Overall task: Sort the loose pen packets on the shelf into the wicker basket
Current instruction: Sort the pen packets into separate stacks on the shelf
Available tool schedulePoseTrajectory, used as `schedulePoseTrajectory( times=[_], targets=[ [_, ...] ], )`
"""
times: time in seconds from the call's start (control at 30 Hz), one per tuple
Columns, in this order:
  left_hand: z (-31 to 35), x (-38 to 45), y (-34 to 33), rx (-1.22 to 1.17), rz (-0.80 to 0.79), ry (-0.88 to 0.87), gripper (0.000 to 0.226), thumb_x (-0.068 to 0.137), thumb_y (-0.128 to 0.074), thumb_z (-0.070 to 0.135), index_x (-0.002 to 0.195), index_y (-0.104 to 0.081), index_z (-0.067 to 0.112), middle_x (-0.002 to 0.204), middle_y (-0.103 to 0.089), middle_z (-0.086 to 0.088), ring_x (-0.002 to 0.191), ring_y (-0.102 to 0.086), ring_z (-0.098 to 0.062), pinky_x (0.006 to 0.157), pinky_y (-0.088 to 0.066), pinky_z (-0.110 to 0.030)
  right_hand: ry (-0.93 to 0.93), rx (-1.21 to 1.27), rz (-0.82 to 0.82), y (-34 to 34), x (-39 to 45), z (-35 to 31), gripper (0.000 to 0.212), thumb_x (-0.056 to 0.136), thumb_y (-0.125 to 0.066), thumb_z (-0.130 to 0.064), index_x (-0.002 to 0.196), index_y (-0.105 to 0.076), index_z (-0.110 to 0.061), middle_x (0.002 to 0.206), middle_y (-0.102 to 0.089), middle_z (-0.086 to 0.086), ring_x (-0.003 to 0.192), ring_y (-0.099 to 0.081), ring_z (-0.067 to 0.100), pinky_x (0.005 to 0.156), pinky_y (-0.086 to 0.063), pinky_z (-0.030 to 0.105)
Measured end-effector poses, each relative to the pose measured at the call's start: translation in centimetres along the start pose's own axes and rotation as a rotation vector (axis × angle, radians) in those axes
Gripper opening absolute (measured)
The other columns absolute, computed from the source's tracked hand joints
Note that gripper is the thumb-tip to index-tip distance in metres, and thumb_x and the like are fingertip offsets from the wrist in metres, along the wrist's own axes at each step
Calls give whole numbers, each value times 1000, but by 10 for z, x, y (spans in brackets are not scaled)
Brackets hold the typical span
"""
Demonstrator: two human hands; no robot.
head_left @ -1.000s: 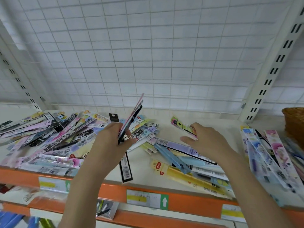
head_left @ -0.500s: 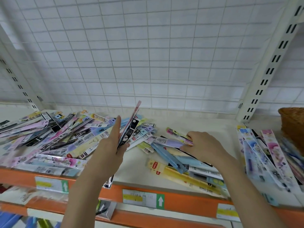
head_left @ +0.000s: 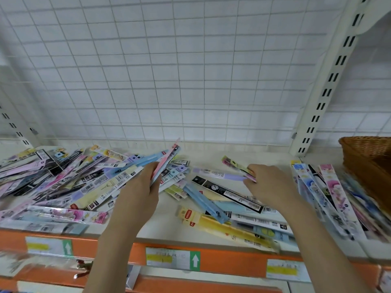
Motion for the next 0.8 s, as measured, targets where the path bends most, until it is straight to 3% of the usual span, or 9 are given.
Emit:
schedulePoseTrajectory(
  times=[0.13,0.23,0.33,0.43,0.5,0.6,0.67,0.73,0.8],
  targets=[
    [-4,0,-2,-15,-5,53,32,97,-43,24,125,-49,12,58,-48,5,51,-44,-9,45,-28,-22,-21,105,54,13,1,-2,25,88,-50,-21,66,-37,-23,67,-56,1,67,-53,23,51,-34,29],
    [-5,1,-1,-22,-13,72,16,95,-47,26,92,-54,12,53,-45,2,47,-42,-11,43,-26,-23,-30,151,94,21,2,-6,17,90,-46,-23,75,-49,-15,65,-54,3,64,-51,24,48,-31,28],
    [-4,1,0,-6,-19,50,25,95,-48,28,73,-47,15,50,-41,3,46,-40,-11,44,-25,-22,-45,223,157,26,3,-10,25,88,-47,-23,67,-49,-10,64,-56,7,65,-52,27,52,-33,30],
    [-8,0,0,21,-30,41,30,94,-48,28,67,-42,19,49,-39,4,46,-39,-11,44,-25,-22,-42,257,183,31,2,-18,35,88,-54,-36,62,-41,-16,58,-48,0,61,-47,19,49,-31,27],
    [-10,-1,1,25,-34,53,26,94,-48,28,72,-46,15,51,-41,3,47,-40,-11,44,-27,-23,-19,291,173,33,3,-24,29,84,-60,-38,72,-48,-15,64,-54,0,65,-51,21,52,-34,27],
    [-12,-1,7,11,-21,83,24,94,-48,29,76,-48,14,50,-42,2,45,-41,-12,43,-26,-23,37,330,177,35,10,-31,18,85,-59,-21,79,-42,-18,64,-46,-2,68,-48,28,55,-33,32],
    [-11,-1,10,22,-5,82,24,95,-47,29,78,-51,12,49,-42,2,44,-41,-12,42,-25,-23,71,365,209,40,13,-36,14,88,-56,-18,95,-43,-17,67,-46,-4,71,-50,30,60,-38,35],
    [-10,0,12,30,6,83,25,95,-47,28,77,-50,11,49,-41,2,43,-40,-13,42,-25,-23,101,386,218,44,14,-40,35,92,-52,-20,124,-39,-20,84,-60,-4,83,-57,32,71,-47,38],
    [-9,0,12,25,6,87,24,95,-47,27,76,-49,13,50,-41,2,44,-40,-13,43,-26,-24,105,388,191,45,15,-41,57,94,-49,-23,144,-21,-23,96,-69,-4,92,-59,28,80,-49,41]
  ],
)
Point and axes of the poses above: each hand's wrist, its own x-axis towards the middle knuckle, its own y-axis out of the back of the hand, z = x × y, the point moved 5 cm from there along x, towards the middle knuckle
